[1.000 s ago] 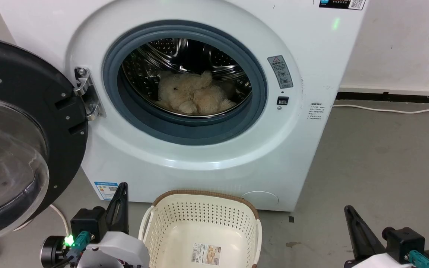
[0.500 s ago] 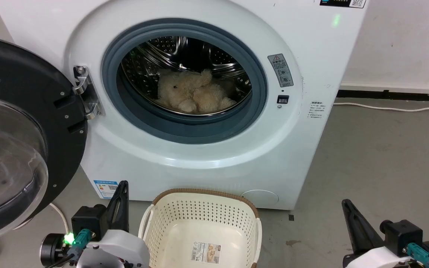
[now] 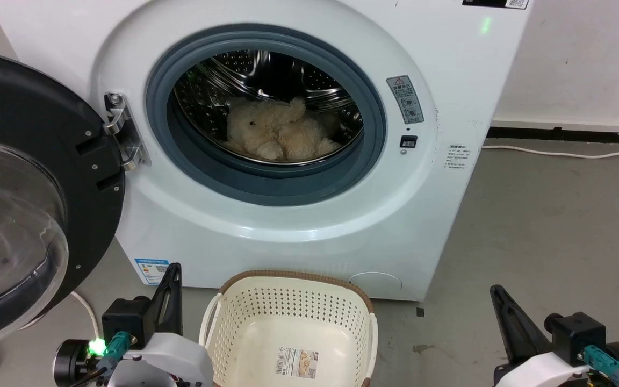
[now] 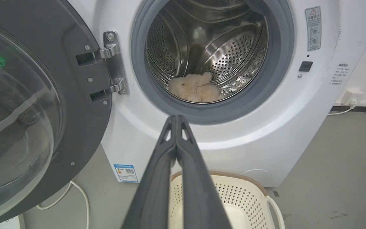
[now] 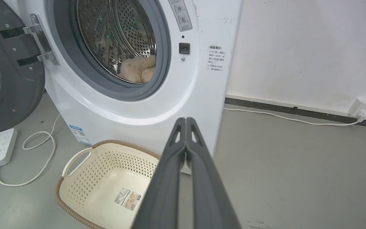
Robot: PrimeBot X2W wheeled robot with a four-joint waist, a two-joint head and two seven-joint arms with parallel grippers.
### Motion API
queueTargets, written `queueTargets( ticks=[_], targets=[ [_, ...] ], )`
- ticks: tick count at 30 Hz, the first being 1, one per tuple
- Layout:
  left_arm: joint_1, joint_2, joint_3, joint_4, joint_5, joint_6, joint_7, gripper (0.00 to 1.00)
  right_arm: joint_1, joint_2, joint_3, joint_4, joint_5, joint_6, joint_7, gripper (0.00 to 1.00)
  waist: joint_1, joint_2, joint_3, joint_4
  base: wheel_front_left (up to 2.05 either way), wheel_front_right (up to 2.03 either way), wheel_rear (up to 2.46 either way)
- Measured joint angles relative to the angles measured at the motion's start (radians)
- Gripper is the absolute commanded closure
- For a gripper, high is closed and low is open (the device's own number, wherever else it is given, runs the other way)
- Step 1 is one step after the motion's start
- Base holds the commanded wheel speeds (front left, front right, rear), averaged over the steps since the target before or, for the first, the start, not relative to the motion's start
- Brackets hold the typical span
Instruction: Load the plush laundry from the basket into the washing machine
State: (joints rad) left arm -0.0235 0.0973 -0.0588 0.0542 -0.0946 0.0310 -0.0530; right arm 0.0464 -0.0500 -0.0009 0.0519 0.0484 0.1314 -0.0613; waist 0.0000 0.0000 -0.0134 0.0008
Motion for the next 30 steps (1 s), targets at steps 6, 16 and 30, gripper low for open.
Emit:
queueTargets(
  ticks=[6,16,30],
  targets=[
    [0.001,-0.012,0.009,-0.011,0.018,-0.007,0.009,1.0,-0.015,0.0,0.0,-0.009,-0.011,0.0,0.013,1.0,0.0,0.0,0.003,0.0,0.0,0.0,0.0],
    [0.004,-0.023,0.03,-0.026,0.049,-0.016,0.026,1.0,-0.02,0.0,0.0,-0.025,-0.023,0.0,0.032,1.0,0.0,0.0,0.008,0.0,0.0,0.0,0.0],
    [0.005,-0.045,0.053,-0.048,0.087,-0.027,0.053,1.0,-0.035,0.0,0.0,-0.045,-0.041,0.0,0.06,1.0,0.0,0.0,0.014,-0.001,0.0,0.0,0.0]
  ],
)
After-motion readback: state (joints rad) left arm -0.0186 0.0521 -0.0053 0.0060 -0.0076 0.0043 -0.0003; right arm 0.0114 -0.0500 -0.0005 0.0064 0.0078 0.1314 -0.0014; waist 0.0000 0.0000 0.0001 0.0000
